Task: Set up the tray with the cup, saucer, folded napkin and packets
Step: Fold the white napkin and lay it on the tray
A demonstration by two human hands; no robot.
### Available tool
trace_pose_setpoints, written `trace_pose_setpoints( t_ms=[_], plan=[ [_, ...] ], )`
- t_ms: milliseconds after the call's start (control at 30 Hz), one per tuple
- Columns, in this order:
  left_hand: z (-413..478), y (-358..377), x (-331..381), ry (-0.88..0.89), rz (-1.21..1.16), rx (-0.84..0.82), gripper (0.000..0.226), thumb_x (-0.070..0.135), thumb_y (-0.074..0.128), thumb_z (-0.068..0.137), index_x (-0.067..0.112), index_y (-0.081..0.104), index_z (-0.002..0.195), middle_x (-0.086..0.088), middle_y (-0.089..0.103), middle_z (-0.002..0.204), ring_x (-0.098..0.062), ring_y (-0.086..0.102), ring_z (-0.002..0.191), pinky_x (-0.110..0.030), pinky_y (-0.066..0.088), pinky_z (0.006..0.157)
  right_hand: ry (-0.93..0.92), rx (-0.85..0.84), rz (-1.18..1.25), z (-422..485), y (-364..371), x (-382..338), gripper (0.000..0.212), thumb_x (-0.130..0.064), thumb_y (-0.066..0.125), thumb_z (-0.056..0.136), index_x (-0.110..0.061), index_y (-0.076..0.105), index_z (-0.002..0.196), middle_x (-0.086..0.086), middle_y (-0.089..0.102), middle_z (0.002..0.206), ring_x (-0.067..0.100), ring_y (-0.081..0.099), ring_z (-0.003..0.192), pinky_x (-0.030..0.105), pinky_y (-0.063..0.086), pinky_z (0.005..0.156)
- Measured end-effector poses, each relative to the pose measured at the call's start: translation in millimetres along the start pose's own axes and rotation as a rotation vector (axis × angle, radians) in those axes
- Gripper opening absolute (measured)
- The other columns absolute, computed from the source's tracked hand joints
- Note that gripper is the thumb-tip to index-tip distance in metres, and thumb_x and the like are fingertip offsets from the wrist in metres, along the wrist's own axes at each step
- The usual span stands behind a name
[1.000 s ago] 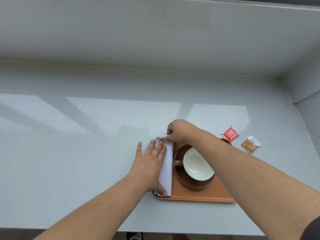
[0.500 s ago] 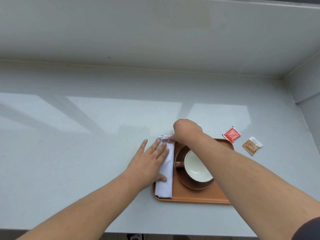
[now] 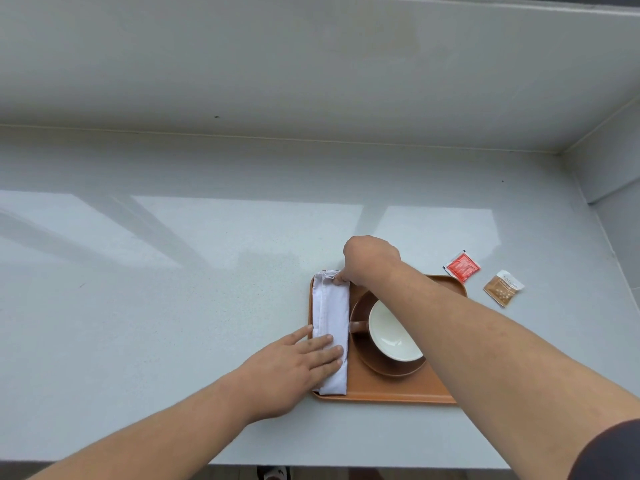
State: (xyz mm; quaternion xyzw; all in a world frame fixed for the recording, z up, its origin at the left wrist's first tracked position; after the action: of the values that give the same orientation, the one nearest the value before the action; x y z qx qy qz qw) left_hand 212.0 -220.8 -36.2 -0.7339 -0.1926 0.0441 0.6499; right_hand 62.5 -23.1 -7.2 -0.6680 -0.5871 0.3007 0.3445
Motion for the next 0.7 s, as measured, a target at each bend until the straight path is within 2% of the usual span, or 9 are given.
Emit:
trace_pose_setpoints(
  t_ms=[67, 200, 333, 433, 500, 567, 633, 700],
  plan=[
    [-6, 3, 6, 0.041, 0.017, 0.003, 0.052, 0.027, 0.054, 0.099, 0.025, 0.049, 0.15, 0.004, 0.045, 0.159, -0.019, 0.039, 0.148, -0.046, 0.02, 0.121, -0.002, -0.001, 0.003, 0, 0, 0, 0.048, -0.058, 0.082, 0.076, -0.021, 0.051, 0.074, -0.004, 0.056, 0.077, 0.023, 0.059, 0.076, 0.031, 0.042, 0.059],
    [-15, 9, 14, 0.085, 0.011, -0.029, 0.048, 0.03, 0.048, 0.103, 0.025, 0.048, 0.151, 0.004, 0.045, 0.158, -0.018, 0.038, 0.148, -0.045, 0.02, 0.122, 0.005, -0.008, -0.004, 0, 0, 0, 0.047, -0.058, 0.081, 0.076, -0.02, 0.052, 0.075, -0.003, 0.057, 0.078, 0.023, 0.059, 0.076, 0.032, 0.046, 0.063],
    [-12, 4, 17, 0.028, -0.115, -0.013, 0.039, 0.032, 0.048, 0.103, 0.028, 0.061, 0.14, 0.009, 0.056, 0.149, -0.014, 0.048, 0.141, -0.04, 0.037, 0.118, -0.016, 0.012, -0.035, -3, -1, -2, 0.046, -0.055, 0.08, 0.079, -0.021, 0.049, 0.072, -0.003, 0.054, 0.077, 0.025, 0.06, 0.08, 0.033, 0.048, 0.065],
    [-2, -3, 14, -0.117, -0.292, 0.016, 0.037, 0.013, 0.061, 0.092, 0.025, 0.067, 0.126, 0.008, 0.062, 0.141, -0.017, 0.06, 0.126, -0.034, 0.055, 0.098, -0.09, 0.068, -0.089, -7, 5, -8, 0.032, -0.034, 0.071, 0.088, -0.021, 0.049, 0.07, -0.003, 0.053, 0.075, 0.024, 0.058, 0.077, 0.032, 0.043, 0.06],
    [9, -8, 11, -0.189, -0.268, 0.055, 0.038, 0.012, 0.066, 0.084, 0.023, 0.066, 0.12, 0.006, 0.064, 0.13, -0.018, 0.063, 0.112, -0.031, 0.056, 0.085, -0.135, 0.108, -0.119, -10, 9, -12, 0.025, -0.019, 0.062, 0.089, -0.02, 0.049, 0.068, -0.002, 0.052, 0.074, 0.02, 0.053, 0.067, 0.03, 0.039, 0.057],
    [20, -14, 6, -0.222, -0.21, 0.104, 0.033, 0.029, 0.068, 0.084, 0.023, 0.066, 0.117, 0.005, 0.063, 0.125, -0.019, 0.062, 0.109, -0.032, 0.053, 0.09, -0.159, 0.126, -0.116, -11, 12, -12, 0.026, -0.019, 0.059, 0.091, -0.02, 0.048, 0.068, -0.003, 0.051, 0.073, 0.02, 0.051, 0.066, 0.03, 0.037, 0.058],
    [27, -15, 2, -0.258, -0.161, 0.097, 0.045, 0.046, 0.069, 0.082, 0.023, 0.066, 0.12, 0.002, 0.061, 0.134, -0.021, 0.057, 0.123, -0.038, 0.048, 0.104, -0.188, 0.134, -0.1, -11, 15, -9, 0.026, -0.027, 0.058, 0.094, -0.02, 0.05, 0.069, -0.004, 0.051, 0.073, 0.023, 0.055, 0.074, 0.029, 0.035, 0.057],
    [31, -13, -1, -0.304, -0.112, 0.042, 0.061, 0.054, 0.07, 0.08, 0.021, 0.061, 0.13, -0.003, 0.052, 0.149, -0.025, 0.045, 0.141, -0.047, 0.037, 0.116, -0.226, 0.129, -0.074, -11, 16, -7, 0.028, -0.04, 0.057, 0.095, -0.02, 0.055, 0.074, -0.005, 0.052, 0.074, 0.022, 0.056, 0.077, 0.028, 0.032, 0.053]
  ],
)
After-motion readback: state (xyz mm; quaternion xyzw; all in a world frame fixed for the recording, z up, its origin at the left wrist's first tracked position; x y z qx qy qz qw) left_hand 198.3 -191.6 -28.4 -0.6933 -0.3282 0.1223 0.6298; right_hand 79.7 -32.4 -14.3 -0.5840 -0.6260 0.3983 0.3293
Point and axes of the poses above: each hand's wrist, its own z-axis towards the middle knuckle, its own y-axis out of the palm, x = y × z, the point moved 3 cm from there along z, towards the middle knuckle
